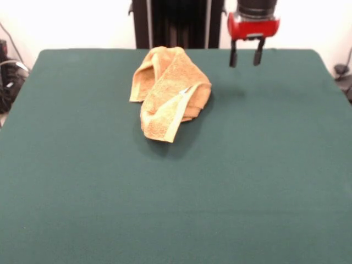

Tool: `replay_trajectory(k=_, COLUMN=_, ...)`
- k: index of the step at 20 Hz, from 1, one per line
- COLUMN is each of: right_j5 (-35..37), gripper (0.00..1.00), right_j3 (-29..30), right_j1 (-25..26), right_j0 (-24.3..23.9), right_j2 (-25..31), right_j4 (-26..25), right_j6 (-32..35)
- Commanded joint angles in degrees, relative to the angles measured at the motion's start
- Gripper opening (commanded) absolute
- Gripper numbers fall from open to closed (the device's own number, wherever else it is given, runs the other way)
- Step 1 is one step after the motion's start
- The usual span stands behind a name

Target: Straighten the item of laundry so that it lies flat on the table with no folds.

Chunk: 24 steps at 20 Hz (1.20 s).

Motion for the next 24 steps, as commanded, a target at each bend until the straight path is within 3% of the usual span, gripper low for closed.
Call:
replay_trajectory(k=1, right_j5=-2.31, gripper=1.00, right_j3=-3.83, right_j1=3.84, right_j0=0.21, right_j2=0.57, right_j4=0.35, right_j6=10.01)
replay_trajectory(k=7, right_j5=2.27, gripper=1.00, right_j3=-5.18, right_j1=0.96, right_j0=-0.86, right_j2=-0.46, right_j4=-0.51, right_j6=7.16)
replay_trajectory(k=14, right_j5=11.05, gripper=1.00, right_j3=-6.56, right_j1=-5.81, right_j0=-1.50, right_j2=0.02, right_j4=0.61, right_j6=5.79)
replay_trajectory(k=19, right_j5=11.21, gripper=1.00, right_j3=-7.89, right_j1=-8.58, right_j0=-1.33, right_j2=0.72, right_j4=2.29, right_j6=8.33)
replay_trajectory(k=24, right_j5=10.15, gripper=1.00, right_j3=-8.64, right_j1=-7.74, right_j0=1.09, right_j2=-3.30, right_j4=2.33, right_j6=10.98)
